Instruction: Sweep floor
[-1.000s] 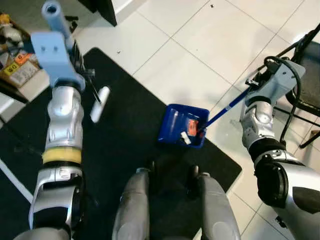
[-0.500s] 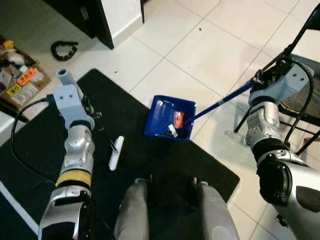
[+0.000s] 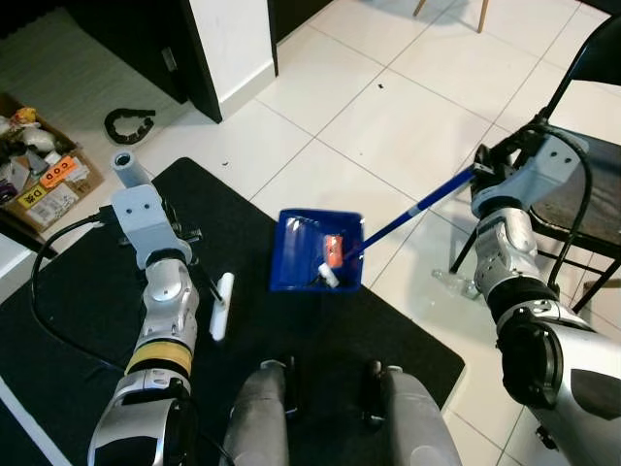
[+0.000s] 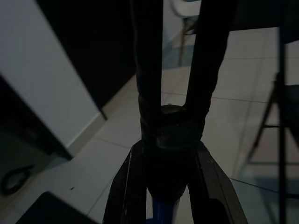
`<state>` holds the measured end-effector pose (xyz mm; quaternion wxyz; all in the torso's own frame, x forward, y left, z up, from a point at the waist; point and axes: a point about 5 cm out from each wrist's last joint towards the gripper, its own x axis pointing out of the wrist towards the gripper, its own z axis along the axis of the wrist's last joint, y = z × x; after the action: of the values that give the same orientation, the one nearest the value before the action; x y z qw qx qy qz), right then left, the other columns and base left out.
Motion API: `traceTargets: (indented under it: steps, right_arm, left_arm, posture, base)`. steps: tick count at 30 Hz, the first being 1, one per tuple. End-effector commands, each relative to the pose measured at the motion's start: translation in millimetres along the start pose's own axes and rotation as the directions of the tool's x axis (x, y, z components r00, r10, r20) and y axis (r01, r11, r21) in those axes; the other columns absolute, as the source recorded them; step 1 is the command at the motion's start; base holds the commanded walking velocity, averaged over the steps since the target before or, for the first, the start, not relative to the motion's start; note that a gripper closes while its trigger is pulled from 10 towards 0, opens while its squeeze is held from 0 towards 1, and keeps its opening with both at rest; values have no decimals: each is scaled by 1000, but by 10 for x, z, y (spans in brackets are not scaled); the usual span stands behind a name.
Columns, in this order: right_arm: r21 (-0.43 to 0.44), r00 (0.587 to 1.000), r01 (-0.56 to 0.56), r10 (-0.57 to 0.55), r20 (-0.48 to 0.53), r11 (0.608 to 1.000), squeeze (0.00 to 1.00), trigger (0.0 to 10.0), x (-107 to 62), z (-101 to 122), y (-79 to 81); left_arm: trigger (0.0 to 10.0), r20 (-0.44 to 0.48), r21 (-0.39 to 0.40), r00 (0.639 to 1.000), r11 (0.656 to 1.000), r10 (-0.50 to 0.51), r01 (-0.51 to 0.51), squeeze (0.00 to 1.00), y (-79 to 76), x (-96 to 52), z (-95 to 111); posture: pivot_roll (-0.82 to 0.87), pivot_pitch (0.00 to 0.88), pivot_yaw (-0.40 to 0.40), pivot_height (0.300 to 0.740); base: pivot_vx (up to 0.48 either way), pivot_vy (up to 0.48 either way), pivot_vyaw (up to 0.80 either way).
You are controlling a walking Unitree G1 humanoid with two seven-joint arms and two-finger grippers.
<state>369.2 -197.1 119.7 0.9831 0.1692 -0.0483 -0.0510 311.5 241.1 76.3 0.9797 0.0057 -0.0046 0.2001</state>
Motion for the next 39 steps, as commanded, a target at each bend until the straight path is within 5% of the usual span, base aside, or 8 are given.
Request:
traceTargets:
  steps: [1,23,39]
  right_arm:
    - [11,1000,-6,6,5,1000,0,10000,-1,7,-5]
    - [-3,995,-95,95,-13,996,0,10000,-9,-45,125]
    - [2,991,-131,131,-22,991,0,10000,-10,-74,211]
  left_arm:
    - [10000,41,-9,999,1000,-12,12,0,-62,-15,27]
    - [10000,88,-20,996,1000,25,-24,0,-86,-4,71]
    - [10000,92,-4,993,997,74,-74,0,39,-8,49]
  posture:
    - [34,59,-34,740]
    - [34,69,-39,740]
    - [43,76,-47,740]
  base:
    - [322,0,0]
    - [459,0,0]
    - [480,0,685]
